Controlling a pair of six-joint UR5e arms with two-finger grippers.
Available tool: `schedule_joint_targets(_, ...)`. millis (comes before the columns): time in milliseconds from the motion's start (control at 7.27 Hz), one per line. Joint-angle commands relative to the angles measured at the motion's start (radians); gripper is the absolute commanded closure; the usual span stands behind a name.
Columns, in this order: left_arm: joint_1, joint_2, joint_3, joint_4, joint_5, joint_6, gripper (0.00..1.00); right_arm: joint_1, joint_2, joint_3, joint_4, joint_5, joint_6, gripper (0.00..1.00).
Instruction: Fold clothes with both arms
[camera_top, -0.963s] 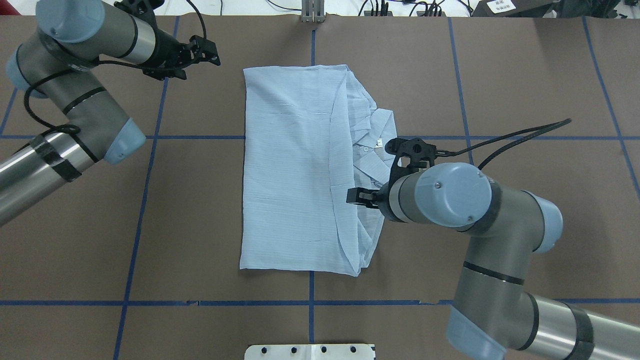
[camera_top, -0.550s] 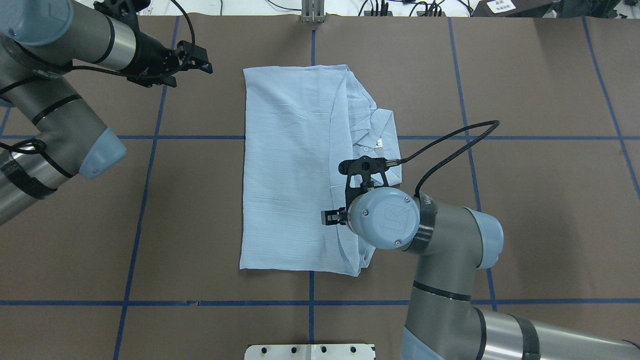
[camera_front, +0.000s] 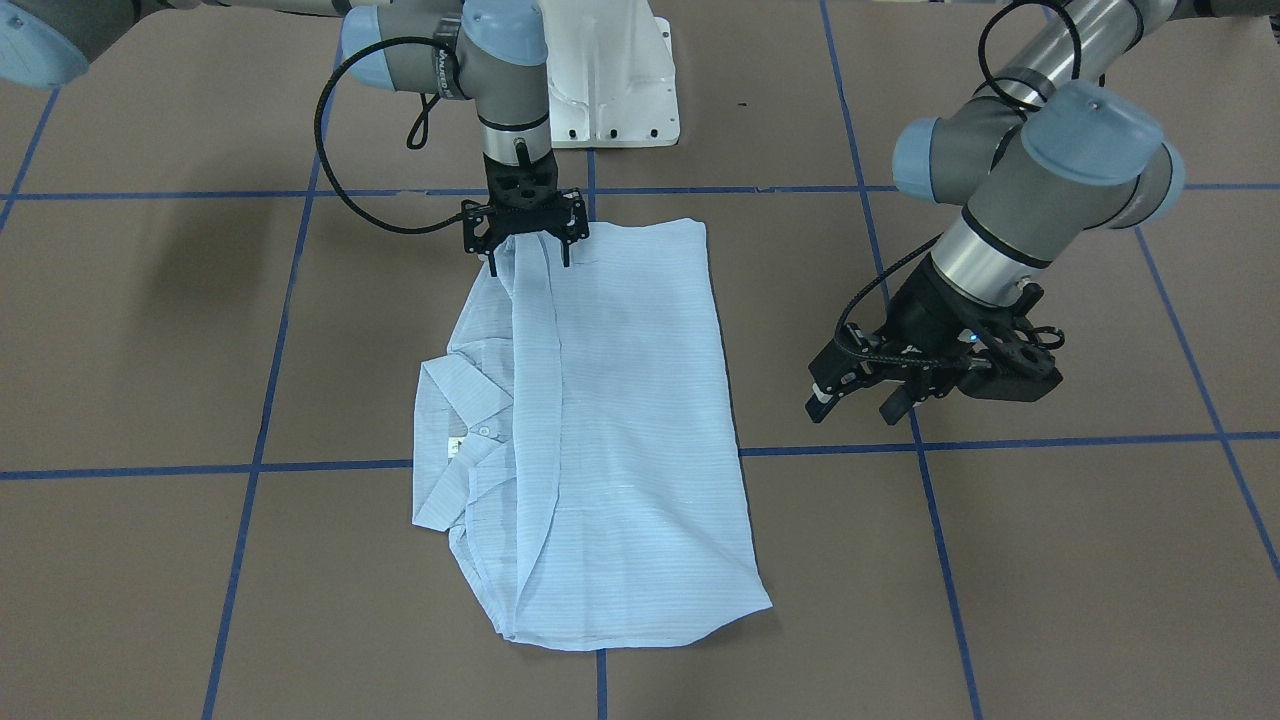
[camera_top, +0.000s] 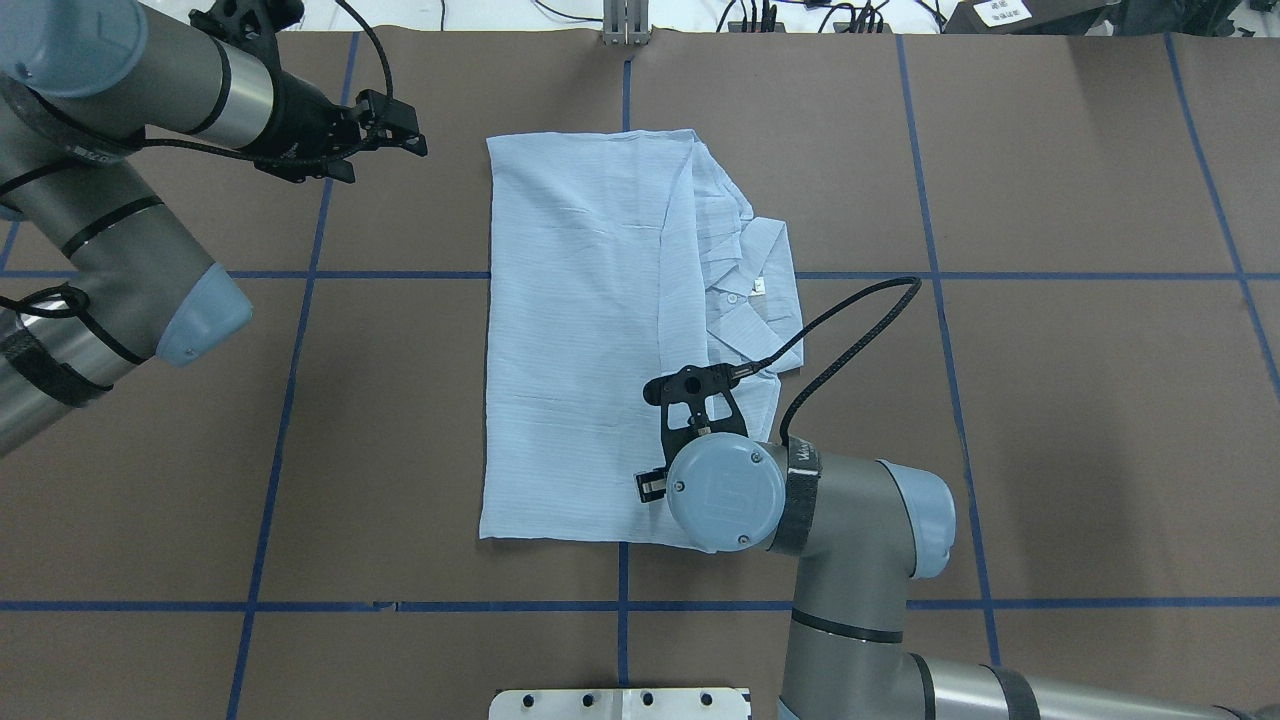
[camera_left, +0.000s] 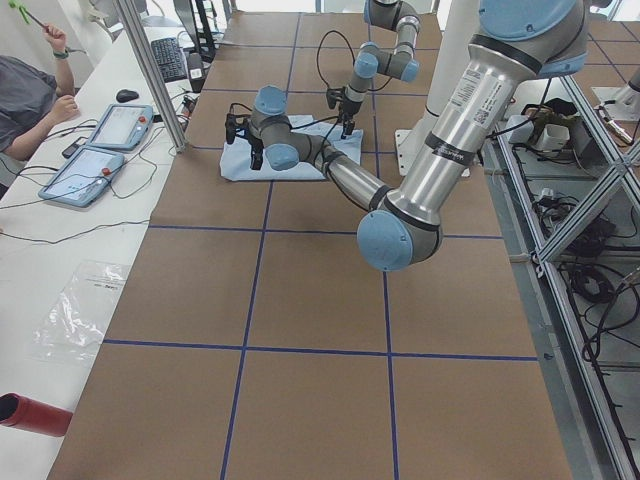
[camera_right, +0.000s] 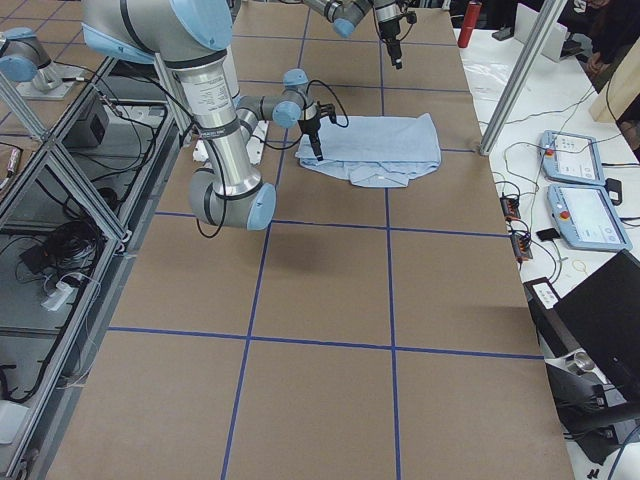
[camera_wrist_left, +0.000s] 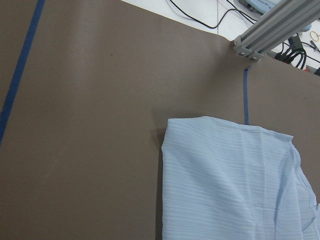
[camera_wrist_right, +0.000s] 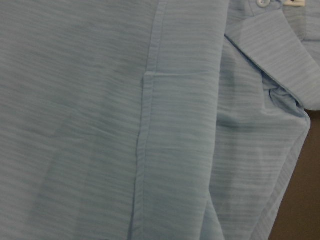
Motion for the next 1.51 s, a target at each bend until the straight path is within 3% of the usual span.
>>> schedule_joint_targets(0,0.001,0.0,0.0,0.0,0.0,-0.001,0.0,-0.011,-0.001,-0.013,-0.021,0.001,-0.005,0.0)
schedule_joint_targets(550,0.002,-0.004,0.008,0.0,0.0,-0.004,0.0,-0.011,-0.016,-0.002,-0.024,0.004,-0.017,0.0)
schedule_joint_targets(963,0.025,-0.009,0.008,-0.003,0.002,-0.013,0.0,0.012,-0.123,0.068,-0.027,0.007,-0.058,0.0)
schedule_joint_targets(1376,0.035,-0.01,0.01,-0.003,0.002,-0.015,0.0,0.081,-0.342,0.247,-0.025,0.052,-0.162,0.0)
